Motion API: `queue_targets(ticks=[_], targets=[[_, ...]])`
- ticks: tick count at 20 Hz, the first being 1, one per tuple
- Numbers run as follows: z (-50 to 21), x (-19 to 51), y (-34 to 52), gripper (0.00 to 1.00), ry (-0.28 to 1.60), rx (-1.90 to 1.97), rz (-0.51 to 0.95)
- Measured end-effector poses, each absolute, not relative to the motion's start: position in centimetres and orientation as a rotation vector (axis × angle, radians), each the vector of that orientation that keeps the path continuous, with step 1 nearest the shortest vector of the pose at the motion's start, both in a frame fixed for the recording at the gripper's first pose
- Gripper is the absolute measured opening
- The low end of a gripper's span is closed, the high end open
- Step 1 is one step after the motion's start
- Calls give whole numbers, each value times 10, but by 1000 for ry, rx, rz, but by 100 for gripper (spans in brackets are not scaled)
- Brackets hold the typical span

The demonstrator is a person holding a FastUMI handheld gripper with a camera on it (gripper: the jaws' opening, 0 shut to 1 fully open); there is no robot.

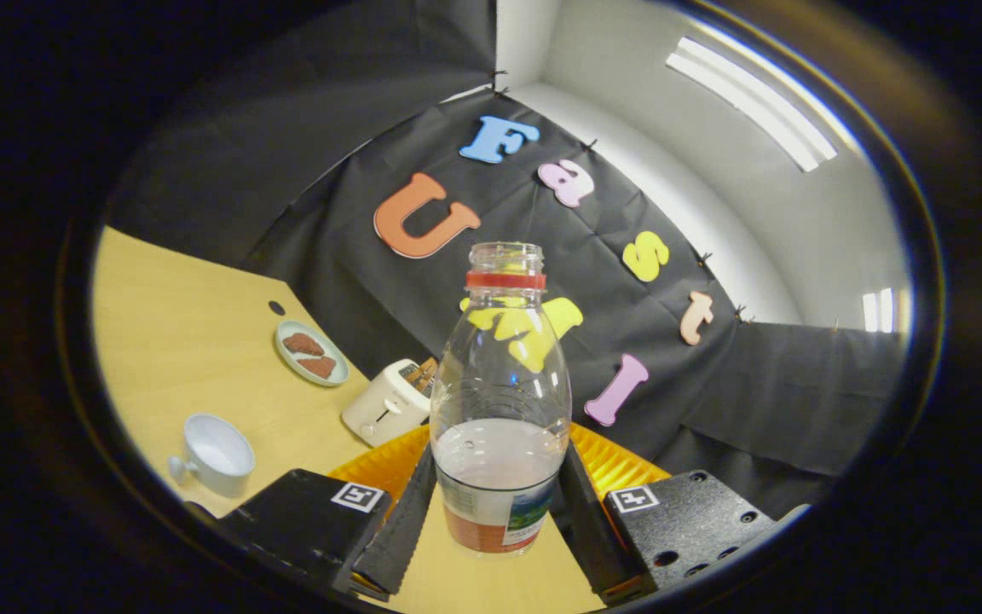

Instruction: Take the bottle from table, then pour the juice into the cup, finally place the bottle on the coaster

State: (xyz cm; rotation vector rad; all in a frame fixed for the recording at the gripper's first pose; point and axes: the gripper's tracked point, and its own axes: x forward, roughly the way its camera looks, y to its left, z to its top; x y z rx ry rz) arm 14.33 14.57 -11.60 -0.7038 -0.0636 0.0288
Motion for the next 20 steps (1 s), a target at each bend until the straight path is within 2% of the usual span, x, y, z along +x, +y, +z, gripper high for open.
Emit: queue_targets(ticks=[12, 20], targets=[[-39, 151, 131, 81, -16, -263, 47], [-34, 194, 140, 81, 9, -156, 68]])
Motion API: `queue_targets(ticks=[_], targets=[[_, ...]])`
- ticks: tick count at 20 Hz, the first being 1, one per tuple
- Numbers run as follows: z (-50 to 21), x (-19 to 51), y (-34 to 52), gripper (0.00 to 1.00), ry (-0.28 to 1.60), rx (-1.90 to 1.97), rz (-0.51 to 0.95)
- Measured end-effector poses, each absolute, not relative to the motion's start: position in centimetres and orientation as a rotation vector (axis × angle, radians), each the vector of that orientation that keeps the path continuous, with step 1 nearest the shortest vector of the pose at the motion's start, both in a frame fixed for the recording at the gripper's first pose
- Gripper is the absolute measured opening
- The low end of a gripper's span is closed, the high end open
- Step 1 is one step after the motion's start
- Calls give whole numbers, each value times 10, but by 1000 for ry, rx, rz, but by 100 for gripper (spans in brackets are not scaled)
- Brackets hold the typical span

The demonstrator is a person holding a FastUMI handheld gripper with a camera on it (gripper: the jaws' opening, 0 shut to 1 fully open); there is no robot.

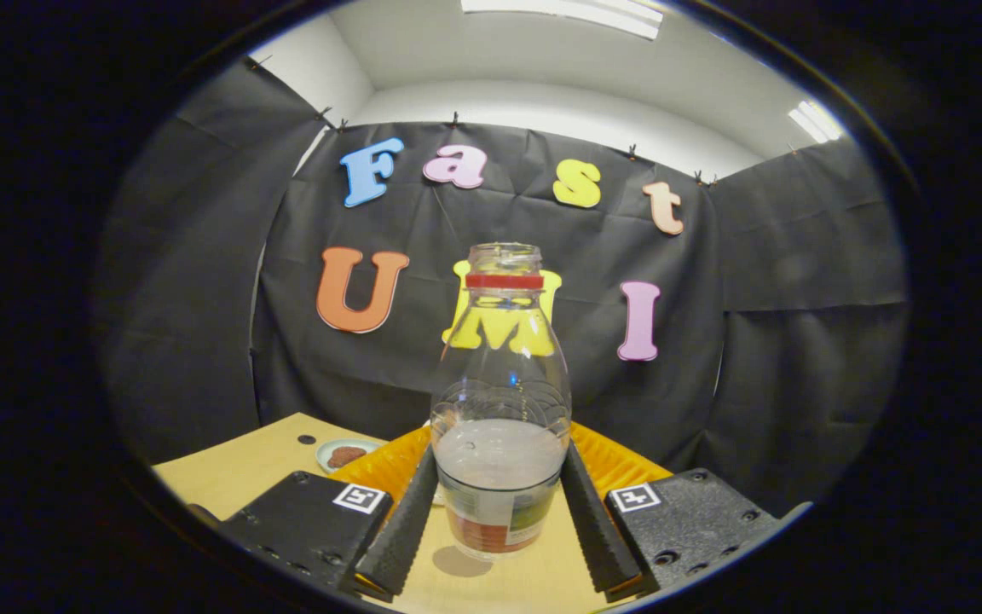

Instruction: Take the bottle from table, then pour the juice into the cup, finally place the bottle on the coaster

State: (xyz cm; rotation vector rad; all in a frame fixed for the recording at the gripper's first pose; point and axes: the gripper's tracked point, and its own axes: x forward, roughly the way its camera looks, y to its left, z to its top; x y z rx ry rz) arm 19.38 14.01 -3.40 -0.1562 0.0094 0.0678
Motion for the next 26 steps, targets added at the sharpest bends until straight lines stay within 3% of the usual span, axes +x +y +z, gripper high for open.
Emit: queue_targets(ticks=[11, 26], targets=[[-170, 269, 135, 82, 92, -185, 35], [-301, 304, 150, 82, 253, -39, 124]])
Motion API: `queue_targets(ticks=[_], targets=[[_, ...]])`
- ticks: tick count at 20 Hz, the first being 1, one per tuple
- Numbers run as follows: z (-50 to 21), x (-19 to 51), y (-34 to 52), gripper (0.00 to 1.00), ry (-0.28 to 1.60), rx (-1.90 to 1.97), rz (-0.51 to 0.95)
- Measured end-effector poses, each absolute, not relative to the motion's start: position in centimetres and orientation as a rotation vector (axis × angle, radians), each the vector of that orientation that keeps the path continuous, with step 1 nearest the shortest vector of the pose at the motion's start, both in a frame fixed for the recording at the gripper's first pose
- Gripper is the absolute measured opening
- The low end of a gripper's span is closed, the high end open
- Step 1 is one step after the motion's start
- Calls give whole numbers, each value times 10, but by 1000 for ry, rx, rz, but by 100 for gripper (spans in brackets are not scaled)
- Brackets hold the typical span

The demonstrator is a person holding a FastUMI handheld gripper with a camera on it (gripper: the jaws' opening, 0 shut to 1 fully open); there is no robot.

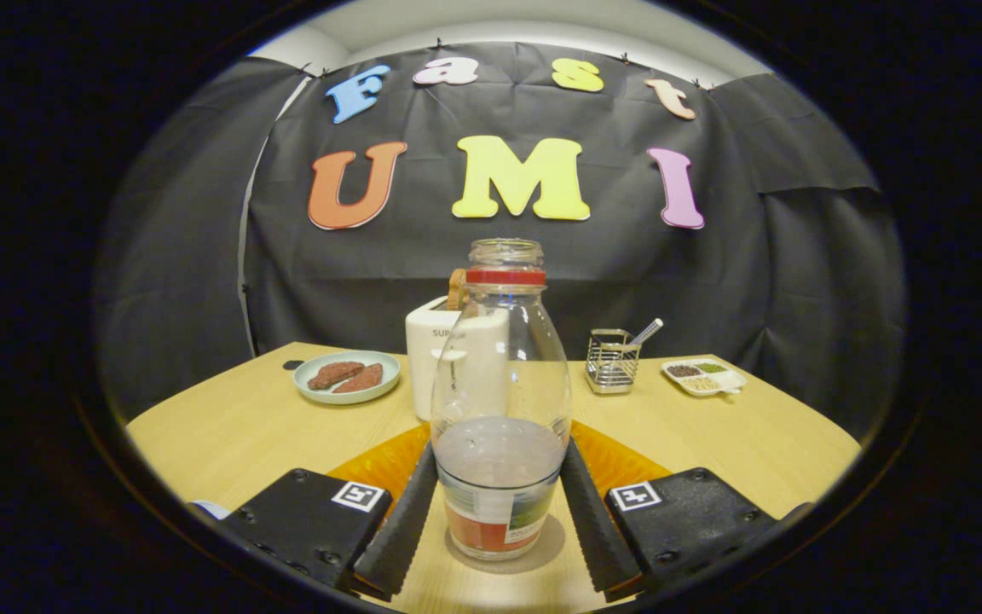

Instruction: Take the bottle from table, then pour the juice into the cup, finally place the bottle on the coaster

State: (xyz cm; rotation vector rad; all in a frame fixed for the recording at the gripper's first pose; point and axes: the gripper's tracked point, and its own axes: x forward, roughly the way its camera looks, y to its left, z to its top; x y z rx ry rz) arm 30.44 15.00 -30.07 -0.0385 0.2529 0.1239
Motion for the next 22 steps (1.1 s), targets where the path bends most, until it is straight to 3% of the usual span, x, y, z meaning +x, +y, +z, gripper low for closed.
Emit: queue_targets(ticks=[15, 18, 22], targets=[[-310, 299, 147, 84, 258, -48, 110], [-307, 295, 147, 97, 256, -46, 110], [-292, 289, 149, 100, 228, -46, 108]])
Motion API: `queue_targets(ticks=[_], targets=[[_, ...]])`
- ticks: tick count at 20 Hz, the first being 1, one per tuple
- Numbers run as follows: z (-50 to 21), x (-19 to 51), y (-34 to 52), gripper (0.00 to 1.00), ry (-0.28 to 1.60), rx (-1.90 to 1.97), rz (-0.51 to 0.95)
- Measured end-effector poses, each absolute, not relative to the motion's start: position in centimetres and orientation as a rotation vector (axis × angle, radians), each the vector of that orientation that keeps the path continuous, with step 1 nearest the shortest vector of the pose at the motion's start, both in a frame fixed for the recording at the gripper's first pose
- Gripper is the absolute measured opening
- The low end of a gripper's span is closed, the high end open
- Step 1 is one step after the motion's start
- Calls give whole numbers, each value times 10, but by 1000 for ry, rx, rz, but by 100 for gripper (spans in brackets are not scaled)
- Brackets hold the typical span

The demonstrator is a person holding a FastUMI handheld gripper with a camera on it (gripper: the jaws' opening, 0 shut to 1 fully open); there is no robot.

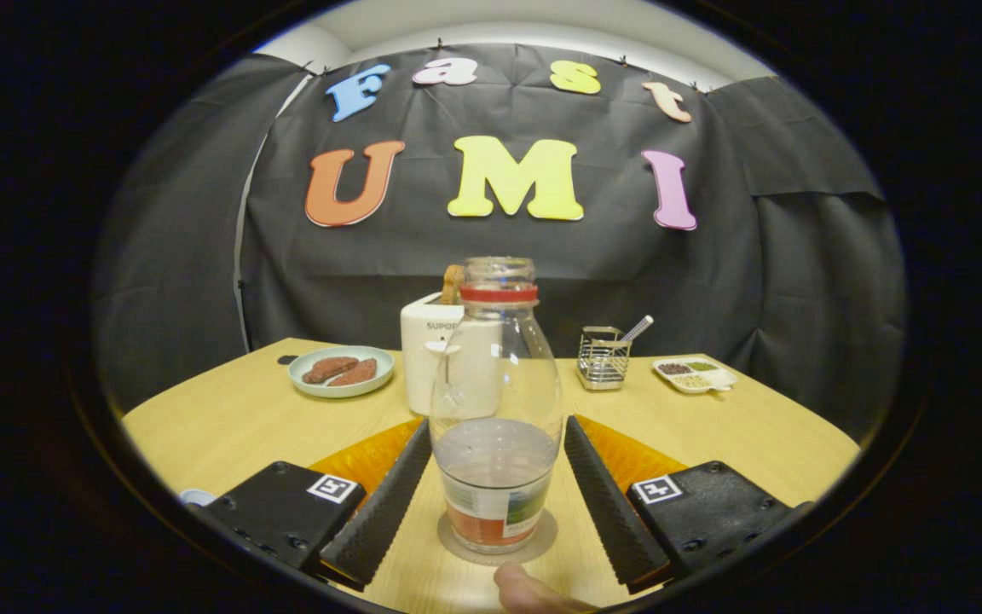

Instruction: Take the bottle from table, then pour the juice into the cup, finally place the bottle on the coaster

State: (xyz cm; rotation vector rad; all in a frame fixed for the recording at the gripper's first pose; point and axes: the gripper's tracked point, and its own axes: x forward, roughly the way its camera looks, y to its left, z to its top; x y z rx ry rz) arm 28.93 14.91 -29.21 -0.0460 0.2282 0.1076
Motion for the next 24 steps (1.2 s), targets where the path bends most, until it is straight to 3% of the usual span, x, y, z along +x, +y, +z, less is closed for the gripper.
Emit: queue_targets(ticks=[24], targets=[[-89, 170, 119, 100, 84, -62, 18]])
